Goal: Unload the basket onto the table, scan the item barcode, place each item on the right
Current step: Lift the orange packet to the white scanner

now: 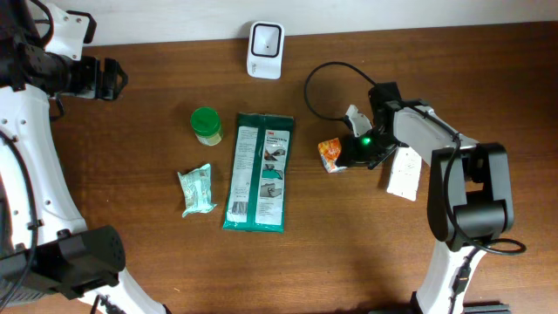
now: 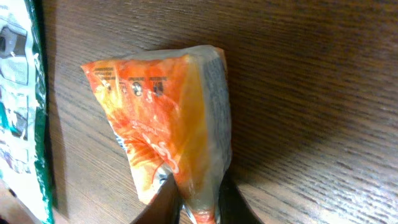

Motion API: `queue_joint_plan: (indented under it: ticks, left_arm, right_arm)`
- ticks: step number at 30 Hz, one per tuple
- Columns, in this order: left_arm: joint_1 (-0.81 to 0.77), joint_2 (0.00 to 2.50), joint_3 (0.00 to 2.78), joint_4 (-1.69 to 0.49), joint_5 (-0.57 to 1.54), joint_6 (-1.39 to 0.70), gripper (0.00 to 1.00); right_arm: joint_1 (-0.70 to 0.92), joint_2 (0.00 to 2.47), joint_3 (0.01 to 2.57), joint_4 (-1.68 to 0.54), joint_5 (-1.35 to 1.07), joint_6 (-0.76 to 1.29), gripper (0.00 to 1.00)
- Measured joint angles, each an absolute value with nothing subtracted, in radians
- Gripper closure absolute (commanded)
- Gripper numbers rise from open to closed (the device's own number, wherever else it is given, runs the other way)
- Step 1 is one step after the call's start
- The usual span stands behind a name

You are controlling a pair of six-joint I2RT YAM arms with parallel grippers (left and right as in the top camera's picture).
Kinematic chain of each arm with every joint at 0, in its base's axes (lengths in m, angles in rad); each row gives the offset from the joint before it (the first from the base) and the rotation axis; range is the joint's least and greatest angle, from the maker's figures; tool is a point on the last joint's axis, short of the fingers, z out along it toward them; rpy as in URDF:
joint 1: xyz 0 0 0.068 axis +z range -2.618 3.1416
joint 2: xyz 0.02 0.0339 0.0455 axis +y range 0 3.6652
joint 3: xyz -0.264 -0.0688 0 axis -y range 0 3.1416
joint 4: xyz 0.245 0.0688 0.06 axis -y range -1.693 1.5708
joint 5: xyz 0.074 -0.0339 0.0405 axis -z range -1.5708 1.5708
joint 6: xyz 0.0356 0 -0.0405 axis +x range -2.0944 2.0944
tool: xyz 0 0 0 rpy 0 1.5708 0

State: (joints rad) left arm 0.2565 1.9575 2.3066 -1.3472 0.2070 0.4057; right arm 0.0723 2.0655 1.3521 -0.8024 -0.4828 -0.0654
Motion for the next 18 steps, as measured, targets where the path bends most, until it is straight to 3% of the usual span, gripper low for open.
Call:
queue_joint_plan:
  ticks: [7, 18]
  left_arm:
    - [0.257, 1.958, 2.307, -1.347, 0.207, 0.405, 0.01]
    - [0.257, 1.958, 2.307, -1.347, 0.207, 0.406, 0.01]
  right_arm:
    - [0.069, 2.063, 1.355, -0.883, -0.621, -0.063, 0.96]
    - [0.069, 1.834, 1.391, -0.9, -1.393, -0.045, 0.96]
